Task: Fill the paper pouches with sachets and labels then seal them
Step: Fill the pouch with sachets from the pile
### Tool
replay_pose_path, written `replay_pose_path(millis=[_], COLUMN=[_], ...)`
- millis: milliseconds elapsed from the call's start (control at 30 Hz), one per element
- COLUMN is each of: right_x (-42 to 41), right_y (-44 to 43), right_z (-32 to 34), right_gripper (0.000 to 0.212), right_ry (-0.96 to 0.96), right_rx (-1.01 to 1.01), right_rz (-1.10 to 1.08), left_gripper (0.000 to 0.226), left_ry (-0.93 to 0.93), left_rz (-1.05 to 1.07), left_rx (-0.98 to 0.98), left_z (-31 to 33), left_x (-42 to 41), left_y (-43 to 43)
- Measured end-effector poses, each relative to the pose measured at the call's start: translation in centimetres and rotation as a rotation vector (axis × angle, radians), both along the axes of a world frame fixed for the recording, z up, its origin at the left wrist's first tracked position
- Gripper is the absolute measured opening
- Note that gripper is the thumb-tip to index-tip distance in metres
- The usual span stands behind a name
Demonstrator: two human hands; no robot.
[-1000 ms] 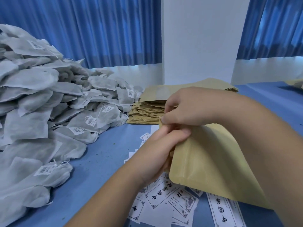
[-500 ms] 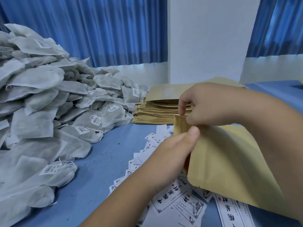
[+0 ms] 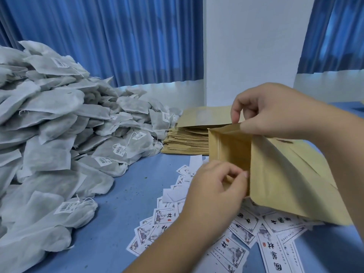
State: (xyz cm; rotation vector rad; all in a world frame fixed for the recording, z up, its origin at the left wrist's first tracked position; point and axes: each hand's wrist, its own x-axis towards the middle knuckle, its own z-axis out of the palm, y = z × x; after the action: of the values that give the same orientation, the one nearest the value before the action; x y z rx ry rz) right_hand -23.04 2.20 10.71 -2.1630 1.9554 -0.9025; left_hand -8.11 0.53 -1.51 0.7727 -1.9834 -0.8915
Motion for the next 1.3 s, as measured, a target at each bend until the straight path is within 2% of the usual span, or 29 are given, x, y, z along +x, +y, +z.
replay_pose_path(millis=[33,100,267,400,467,533,633,700,767,833,867,967,1033,1100,1200,1300], right_x=[0.0,0.1,0.3,0.2,0.2,0.1,0.1,0.1,0.1,0.0,0.0,-0.2,-0.3,-0.4,-0.3,-0.3], right_y=[0.0,-0.1,-0.6,-0.9,-1.0,-1.1,-1.2,-1.4,-1.6,-1.8,-1.9,-2.1,-2.3,-2.4,-2.5,-2.7], right_z=[0.0,-0.1,-1.0,-1.5,-1.7,-1.8,-2.1,-2.3,-2.4,-2.5,-2.5,-2.6,-2.7,-2.8,-2.9,-2.9], right_gripper=[0.020,0.018,0.018,0.023,0.023,0.024,0.025,0.025,0.024,0.024,0.024,0.024,0.024,0.025,0.025,0.024], right_ry=[0.015,0.076,0.087,0.069,0.055,0.029,-0.011,-0.023,-0.032,-0.039,-0.039,-0.037,-0.030,-0.029,-0.023,-0.012], right_rx=[0.008,0.050,0.103,0.094,0.102,0.113,0.119,0.135,0.153,0.167,0.172,0.181,0.190,0.198,0.207,0.200], right_rz=[0.003,0.002,0.020,0.052,0.068,0.081,0.082,0.083,0.085,0.089,0.090,0.077,0.068,0.066,0.064,0.056], left_gripper=[0.021,0.020,0.008,0.016,0.014,0.008,0.004,0.016,0.032,0.038,0.038,0.039,0.045,0.046,0.042,0.040], left_ry=[-0.024,-0.005,0.113,0.177,0.174,0.124,-0.061,-0.364,-0.705,-0.928,-0.997,-1.195,-1.236,-1.161,-1.118,-1.210], left_rz=[-0.017,-0.098,-0.300,-0.306,-0.291,-0.190,0.161,0.437,0.621,0.740,0.774,0.814,0.823,0.830,0.859,0.854], left_rx=[-0.058,-0.054,0.180,0.199,0.168,0.140,0.074,-0.137,-0.400,-0.592,-0.629,-0.560,-0.430,-0.355,-0.362,-0.356], left_z=[0.0,-0.2,0.1,1.3,2.1,2.8,2.9,2.8,2.8,3.6,4.2,5.3,5.4,5.4,5.8,5.9], left_x=[-0.3,-0.7,0.3,1.9,2.9,3.8,4.8,5.4,6.4,7.5,7.9,9.1,9.8,10.1,10.3,10.6], left_y=[0.5,1.1,0.3,-0.9,-1.7,-3.4,-7.3,-10.5,-13.7,-16.8,-18.2,-22.0,-23.9,-25.2,-26.3,-26.8])
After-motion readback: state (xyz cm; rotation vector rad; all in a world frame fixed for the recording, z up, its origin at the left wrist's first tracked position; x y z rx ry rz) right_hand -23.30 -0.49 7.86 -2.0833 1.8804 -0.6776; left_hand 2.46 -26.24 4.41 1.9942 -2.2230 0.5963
